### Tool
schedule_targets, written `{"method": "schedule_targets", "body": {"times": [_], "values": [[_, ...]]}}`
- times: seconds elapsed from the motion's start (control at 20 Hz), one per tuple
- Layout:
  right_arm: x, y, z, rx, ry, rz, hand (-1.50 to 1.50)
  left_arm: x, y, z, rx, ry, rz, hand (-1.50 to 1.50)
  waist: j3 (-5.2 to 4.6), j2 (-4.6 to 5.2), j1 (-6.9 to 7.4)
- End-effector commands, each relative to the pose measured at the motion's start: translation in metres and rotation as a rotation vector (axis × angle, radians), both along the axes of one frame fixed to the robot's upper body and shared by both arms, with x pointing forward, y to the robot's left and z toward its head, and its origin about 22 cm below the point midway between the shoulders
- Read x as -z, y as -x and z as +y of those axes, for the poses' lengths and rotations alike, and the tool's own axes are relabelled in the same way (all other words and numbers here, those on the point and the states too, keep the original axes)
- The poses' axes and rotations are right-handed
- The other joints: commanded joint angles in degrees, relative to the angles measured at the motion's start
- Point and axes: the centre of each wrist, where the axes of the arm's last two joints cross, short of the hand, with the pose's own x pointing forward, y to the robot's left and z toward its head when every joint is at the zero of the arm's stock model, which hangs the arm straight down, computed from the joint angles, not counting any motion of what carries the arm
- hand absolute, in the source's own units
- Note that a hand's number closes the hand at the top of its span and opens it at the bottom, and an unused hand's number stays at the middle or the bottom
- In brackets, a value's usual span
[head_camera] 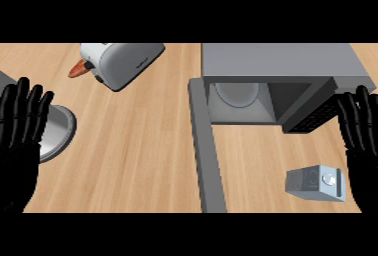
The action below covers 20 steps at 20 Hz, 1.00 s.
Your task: Pick up the milk, place it into the microwave and close the microwave
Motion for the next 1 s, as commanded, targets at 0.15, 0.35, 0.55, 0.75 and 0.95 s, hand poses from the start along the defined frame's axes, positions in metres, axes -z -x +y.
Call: {"method": "schedule_targets", "body": {"times": [0.15,0.35,0.55,0.75,0.95], "values": [[-0.028,0.042,-0.002,0.017,-0.106,-0.053,-1.5,-0.007,0.014,0.005,-0.072,-0.018,-0.025,-1.5,-0.77,0.62,-1.02],[-0.025,0.055,0.016,-0.212,-0.248,0.02,-1.5,0.004,0.025,0.004,-0.071,0.179,0.091,-1.5,-0.79,0.45,-0.88],[-0.028,0.077,0.012,-0.23,-0.281,0.037,-1.5,0.007,0.046,-0.016,-0.068,0.212,0.085,-1.5,-0.73,0.54,-1.01],[-0.038,0.095,0.013,-0.192,-0.259,0.049,-1.5,-0.005,0.06,-0.008,-0.061,0.197,0.094,-1.5,-0.75,0.59,-1.0],[-0.015,0.078,0.025,-0.09,-0.229,0.028,-1.5,0.002,0.086,-0.003,-0.053,0.201,0.109,-1.5,-0.77,0.56,-0.51]]}}
